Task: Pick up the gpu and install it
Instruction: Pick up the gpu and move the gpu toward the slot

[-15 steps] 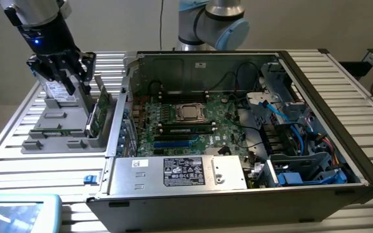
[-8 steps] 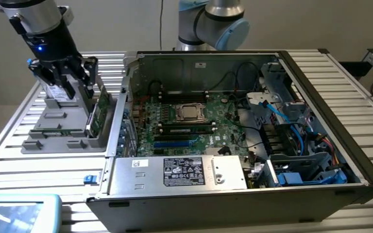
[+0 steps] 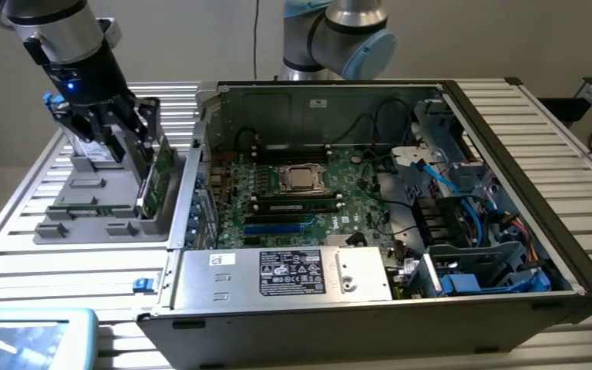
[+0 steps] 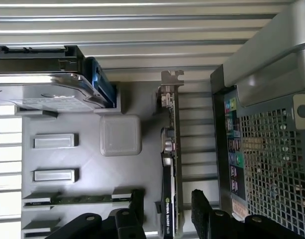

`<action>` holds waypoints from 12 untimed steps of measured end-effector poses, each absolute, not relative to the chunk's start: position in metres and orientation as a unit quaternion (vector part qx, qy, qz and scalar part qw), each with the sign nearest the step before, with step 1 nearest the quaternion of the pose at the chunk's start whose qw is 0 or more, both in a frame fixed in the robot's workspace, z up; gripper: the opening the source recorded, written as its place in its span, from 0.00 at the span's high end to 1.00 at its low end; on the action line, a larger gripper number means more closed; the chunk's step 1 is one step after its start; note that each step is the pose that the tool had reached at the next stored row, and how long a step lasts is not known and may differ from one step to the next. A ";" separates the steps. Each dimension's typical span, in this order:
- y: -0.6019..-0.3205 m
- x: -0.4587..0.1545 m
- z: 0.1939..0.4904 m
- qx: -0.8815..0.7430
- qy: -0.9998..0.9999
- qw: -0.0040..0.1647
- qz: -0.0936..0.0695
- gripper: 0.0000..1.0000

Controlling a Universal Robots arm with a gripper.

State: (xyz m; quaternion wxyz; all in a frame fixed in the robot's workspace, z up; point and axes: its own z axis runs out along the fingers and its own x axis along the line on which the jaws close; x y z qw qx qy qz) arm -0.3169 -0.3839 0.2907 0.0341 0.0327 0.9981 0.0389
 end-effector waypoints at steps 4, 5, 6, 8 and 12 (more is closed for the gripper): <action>-0.385 -0.317 0.287 0.031 0.998 0.037 0.043 0.48; -0.386 -0.317 0.286 0.031 0.998 0.038 0.043 0.48; -0.387 -0.317 0.285 0.030 0.998 0.038 0.044 0.48; -0.389 -0.317 0.281 0.030 0.998 0.038 0.044 0.48; -0.391 -0.317 0.275 0.030 0.998 0.040 0.046 0.48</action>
